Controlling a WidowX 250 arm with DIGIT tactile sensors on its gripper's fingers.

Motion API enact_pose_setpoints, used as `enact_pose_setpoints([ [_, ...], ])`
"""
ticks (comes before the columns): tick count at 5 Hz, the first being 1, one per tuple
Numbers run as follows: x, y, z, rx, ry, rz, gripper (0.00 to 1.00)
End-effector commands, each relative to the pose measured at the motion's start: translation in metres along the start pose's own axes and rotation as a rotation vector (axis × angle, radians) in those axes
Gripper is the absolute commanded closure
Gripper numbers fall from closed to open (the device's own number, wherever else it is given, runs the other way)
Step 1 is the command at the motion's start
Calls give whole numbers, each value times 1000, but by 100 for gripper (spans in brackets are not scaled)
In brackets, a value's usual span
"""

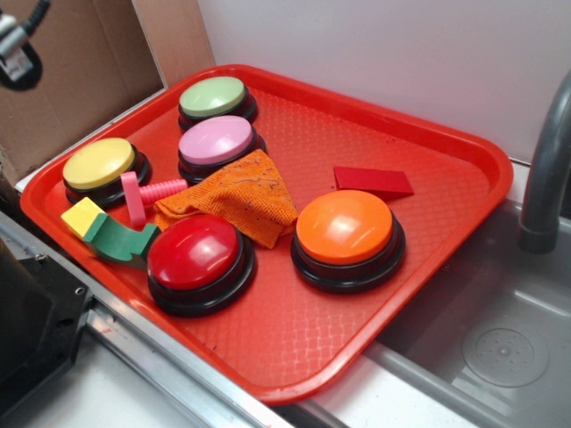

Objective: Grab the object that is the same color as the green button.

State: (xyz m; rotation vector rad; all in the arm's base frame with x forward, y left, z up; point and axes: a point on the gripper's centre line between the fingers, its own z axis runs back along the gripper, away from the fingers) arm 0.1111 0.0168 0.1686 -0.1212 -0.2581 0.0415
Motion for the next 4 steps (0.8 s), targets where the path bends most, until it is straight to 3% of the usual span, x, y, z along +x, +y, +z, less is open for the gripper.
enact_pose_setpoints([
  [1, -5, 30, -59, 43, 29, 143, 0],
  [4, -8, 39, -127, 160, 8, 194, 0],
])
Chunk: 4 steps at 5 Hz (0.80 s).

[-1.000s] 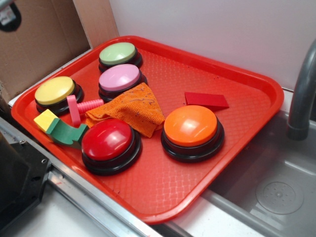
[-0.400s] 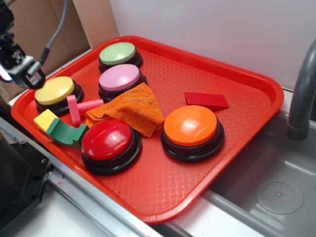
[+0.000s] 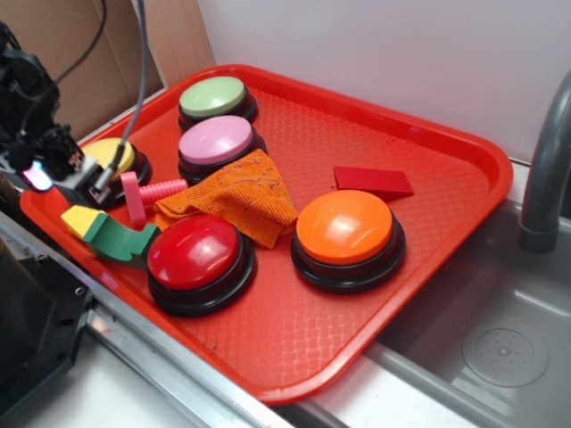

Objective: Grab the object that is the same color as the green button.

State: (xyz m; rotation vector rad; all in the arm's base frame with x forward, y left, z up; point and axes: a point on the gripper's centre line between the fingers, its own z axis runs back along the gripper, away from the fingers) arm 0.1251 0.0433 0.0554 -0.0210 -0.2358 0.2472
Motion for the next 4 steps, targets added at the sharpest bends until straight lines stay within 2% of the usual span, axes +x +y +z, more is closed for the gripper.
enact_pose_setpoints([
  [1, 7, -8, -29, 53, 12, -6, 0],
  [2, 6, -7, -36, 71, 24, 3, 0],
  [3, 6, -6, -43, 88, 44, 10, 19],
  [4, 0, -6, -46, 99, 49, 10, 90],
])
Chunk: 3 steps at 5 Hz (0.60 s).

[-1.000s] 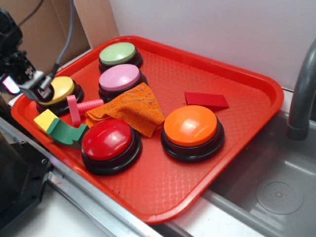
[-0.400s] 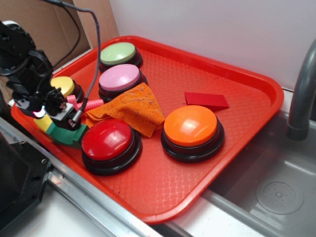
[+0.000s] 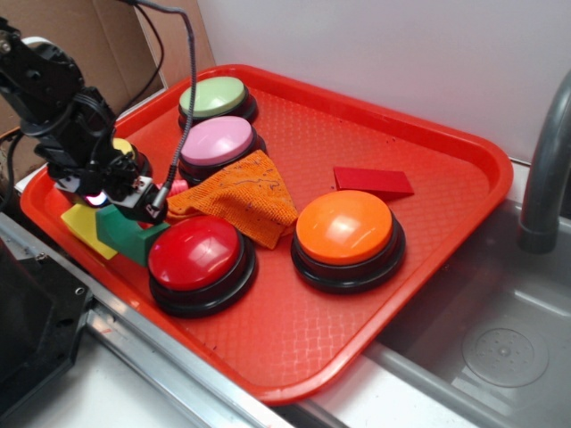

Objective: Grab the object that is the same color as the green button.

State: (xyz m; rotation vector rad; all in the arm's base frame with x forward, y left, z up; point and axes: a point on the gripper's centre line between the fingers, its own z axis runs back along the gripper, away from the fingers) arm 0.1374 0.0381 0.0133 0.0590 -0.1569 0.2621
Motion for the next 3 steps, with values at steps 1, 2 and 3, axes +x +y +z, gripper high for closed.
enact_pose_setpoints([
  [1, -1, 0, -1, 7, -16, 11, 100],
  [2, -2, 0, -1, 9, -16, 19, 100],
  [3, -1, 1, -1, 20, -21, 33, 100],
])
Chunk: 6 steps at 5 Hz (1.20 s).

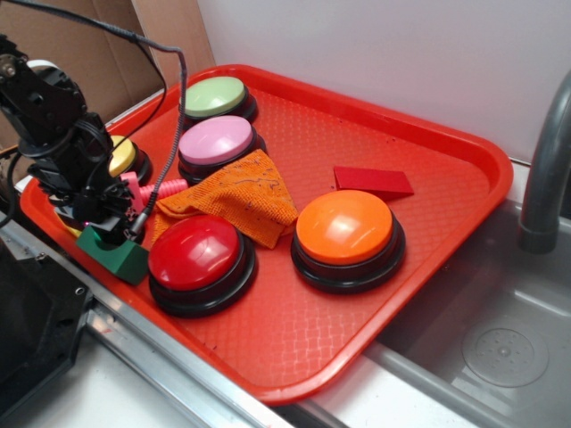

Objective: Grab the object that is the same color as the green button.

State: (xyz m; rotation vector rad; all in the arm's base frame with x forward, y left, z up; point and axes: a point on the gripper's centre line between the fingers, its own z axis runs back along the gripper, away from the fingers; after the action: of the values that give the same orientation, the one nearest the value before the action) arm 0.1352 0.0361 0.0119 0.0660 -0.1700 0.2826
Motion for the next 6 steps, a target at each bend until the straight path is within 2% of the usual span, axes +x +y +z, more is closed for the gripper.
enact_pose_setpoints([
  [1, 4, 4, 4, 29, -16, 20, 100],
  [2, 10, 9, 13, 44, -6, 35, 100],
  [3, 22, 9, 36, -4, -11, 61, 100],
  [4, 36, 0, 63, -14, -6, 62, 100],
  [5, 55, -16, 92, -58, 11, 17, 100],
  [6, 73, -31, 114, -43, 55, -20, 100],
])
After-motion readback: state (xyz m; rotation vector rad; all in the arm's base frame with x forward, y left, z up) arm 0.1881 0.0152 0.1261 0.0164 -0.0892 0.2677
